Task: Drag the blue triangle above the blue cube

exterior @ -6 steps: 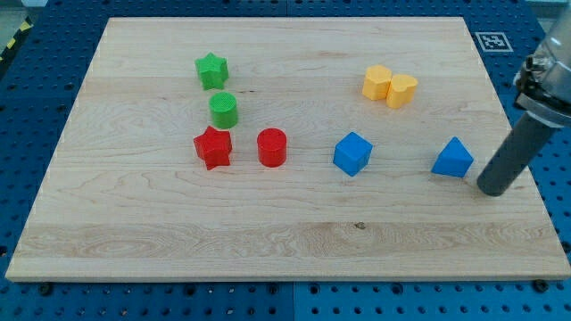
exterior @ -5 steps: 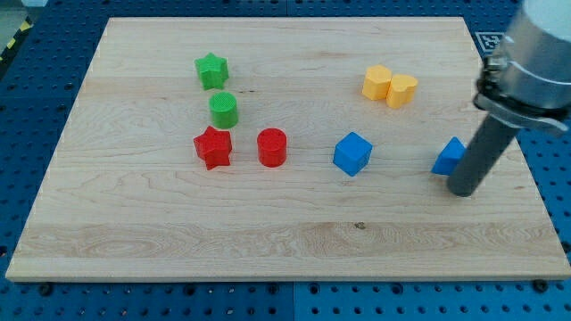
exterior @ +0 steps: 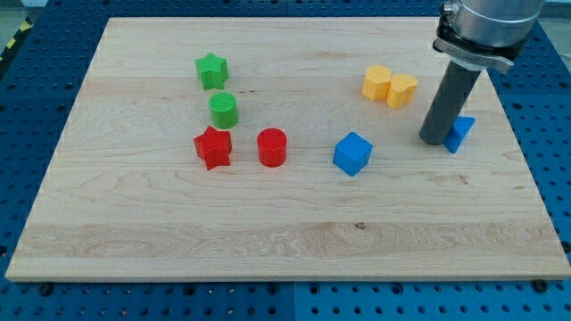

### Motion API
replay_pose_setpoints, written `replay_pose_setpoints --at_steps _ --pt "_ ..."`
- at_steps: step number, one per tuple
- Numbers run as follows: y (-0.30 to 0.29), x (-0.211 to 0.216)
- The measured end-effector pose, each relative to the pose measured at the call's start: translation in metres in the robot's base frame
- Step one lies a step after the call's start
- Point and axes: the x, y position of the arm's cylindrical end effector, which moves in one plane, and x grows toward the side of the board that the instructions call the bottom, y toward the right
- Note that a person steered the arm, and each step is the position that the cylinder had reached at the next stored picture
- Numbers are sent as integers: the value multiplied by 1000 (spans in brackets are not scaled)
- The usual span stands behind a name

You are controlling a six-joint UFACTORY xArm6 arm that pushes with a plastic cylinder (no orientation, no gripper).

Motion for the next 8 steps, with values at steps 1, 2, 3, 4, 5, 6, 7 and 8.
replay_pose_setpoints --at_steps 1,2,3,4,5,6,7,8 --pt "0 47" --pt "19 72" --pt "85 70" --pt "106 46" --pt "50 23" --pt "-13 5" --pt "-32 -2" --pt "-9 17"
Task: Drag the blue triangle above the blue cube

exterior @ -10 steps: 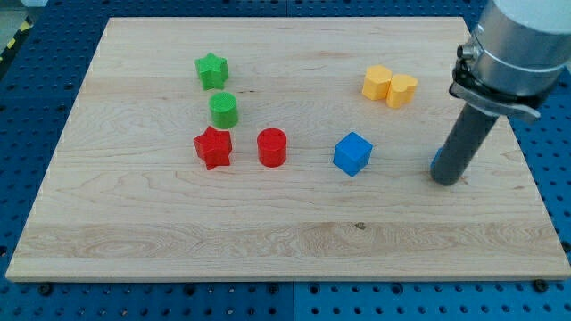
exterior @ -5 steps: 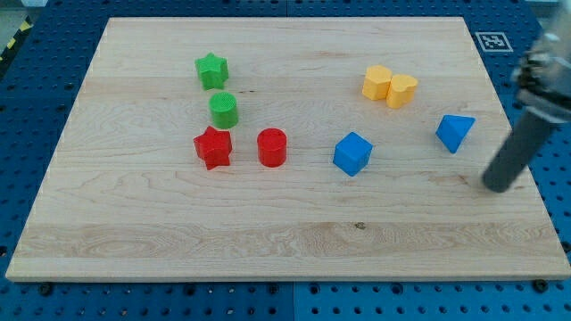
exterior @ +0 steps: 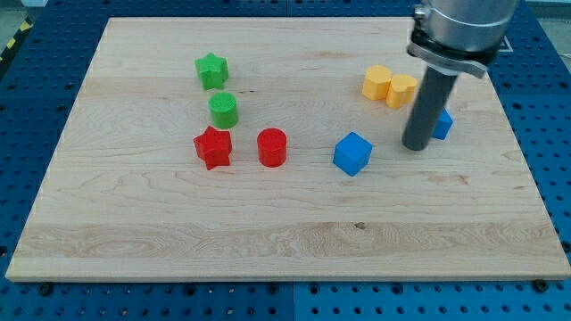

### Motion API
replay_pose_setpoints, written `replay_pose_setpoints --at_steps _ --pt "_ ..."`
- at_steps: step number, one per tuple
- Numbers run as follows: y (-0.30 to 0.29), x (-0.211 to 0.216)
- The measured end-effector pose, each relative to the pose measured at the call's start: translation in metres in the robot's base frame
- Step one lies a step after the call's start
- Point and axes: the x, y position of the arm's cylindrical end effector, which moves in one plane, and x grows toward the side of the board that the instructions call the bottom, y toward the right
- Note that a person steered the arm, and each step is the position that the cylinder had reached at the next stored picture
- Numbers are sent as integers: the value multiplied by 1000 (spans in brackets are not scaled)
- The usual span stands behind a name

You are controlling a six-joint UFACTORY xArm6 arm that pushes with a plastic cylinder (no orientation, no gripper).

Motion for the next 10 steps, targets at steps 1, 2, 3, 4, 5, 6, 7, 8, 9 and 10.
replay_pose_setpoints --at_steps 1,2,3,4,5,6,7,8,9,10 --pt "46 1" --pt "91 -11" --pt "85 -34" --pt "47 -42" --pt "23 -42" --pt "24 -42" --pt "51 -40" --pt "49 -39" --pt "31 -25" --pt "13 -18"
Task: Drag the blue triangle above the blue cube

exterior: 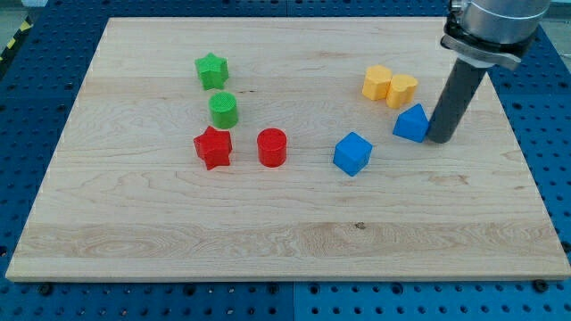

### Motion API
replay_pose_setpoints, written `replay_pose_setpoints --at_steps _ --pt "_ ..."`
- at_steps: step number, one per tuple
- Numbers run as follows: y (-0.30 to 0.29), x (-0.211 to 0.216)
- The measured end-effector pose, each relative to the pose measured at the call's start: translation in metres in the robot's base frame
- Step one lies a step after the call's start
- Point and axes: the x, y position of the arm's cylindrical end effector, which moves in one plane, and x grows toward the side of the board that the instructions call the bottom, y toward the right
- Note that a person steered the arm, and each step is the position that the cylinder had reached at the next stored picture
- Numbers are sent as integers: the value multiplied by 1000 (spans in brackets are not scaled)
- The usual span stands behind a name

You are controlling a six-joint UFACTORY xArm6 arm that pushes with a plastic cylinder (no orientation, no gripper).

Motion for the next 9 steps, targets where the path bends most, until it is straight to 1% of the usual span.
replay_pose_setpoints --at_steps 1,3,7,9 --pt "-11 -4" --pt "-55 -5" --pt "-47 -7" --pt "-33 -27"
